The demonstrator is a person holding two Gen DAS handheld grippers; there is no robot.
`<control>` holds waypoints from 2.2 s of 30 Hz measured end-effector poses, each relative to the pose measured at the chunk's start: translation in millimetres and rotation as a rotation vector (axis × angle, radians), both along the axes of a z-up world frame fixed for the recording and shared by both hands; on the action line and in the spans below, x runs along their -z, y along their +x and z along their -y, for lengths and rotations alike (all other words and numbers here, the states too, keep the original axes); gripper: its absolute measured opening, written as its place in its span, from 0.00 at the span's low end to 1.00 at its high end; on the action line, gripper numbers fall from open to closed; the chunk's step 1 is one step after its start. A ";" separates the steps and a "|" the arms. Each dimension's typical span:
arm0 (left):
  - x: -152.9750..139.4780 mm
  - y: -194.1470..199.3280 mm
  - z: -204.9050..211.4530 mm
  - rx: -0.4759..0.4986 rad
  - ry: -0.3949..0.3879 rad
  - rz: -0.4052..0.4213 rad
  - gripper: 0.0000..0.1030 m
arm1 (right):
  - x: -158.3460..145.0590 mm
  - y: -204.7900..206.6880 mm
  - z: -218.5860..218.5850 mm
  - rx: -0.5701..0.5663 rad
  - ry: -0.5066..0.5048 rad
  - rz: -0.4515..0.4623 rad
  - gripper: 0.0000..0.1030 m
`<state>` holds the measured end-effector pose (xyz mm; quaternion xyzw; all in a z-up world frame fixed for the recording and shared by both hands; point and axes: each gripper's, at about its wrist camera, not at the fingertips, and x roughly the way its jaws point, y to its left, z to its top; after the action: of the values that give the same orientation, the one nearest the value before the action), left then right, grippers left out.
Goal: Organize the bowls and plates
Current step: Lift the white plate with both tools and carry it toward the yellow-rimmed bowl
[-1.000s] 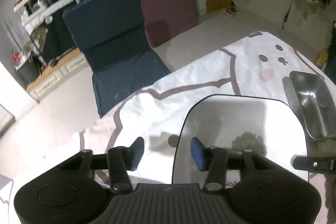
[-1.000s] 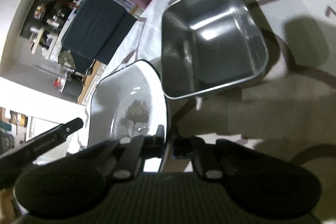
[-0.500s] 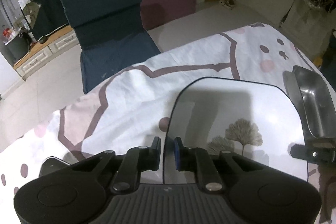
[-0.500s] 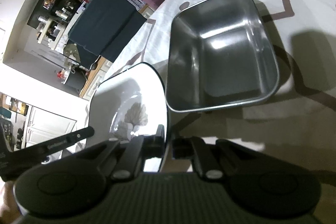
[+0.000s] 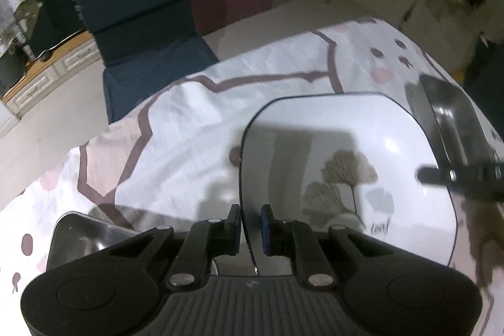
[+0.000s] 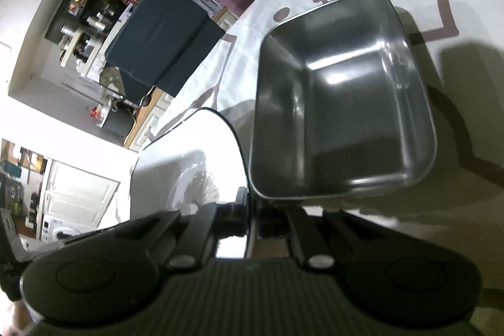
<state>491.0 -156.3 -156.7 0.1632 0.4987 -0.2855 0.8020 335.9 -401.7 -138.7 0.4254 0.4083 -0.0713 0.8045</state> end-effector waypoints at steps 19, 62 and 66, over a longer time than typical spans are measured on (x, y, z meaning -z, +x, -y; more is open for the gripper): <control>9.3 -1.5 -2.2 -0.074 -0.051 -0.045 0.21 | 11.1 12.8 0.7 -0.051 -0.014 -0.016 0.07; -129.3 -294.6 -116.7 -0.412 -0.352 0.079 0.11 | -140.2 -140.5 -34.8 -0.331 -0.220 0.231 0.07; -99.2 -322.7 -128.4 -0.451 -0.345 0.000 0.11 | -118.6 -162.5 -44.2 -0.378 -0.217 0.151 0.08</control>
<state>168.3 -27.9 -57.5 -0.0908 0.4663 -0.1808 0.8612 173.5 -357.4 -20.1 0.2563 0.4091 0.0693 0.8730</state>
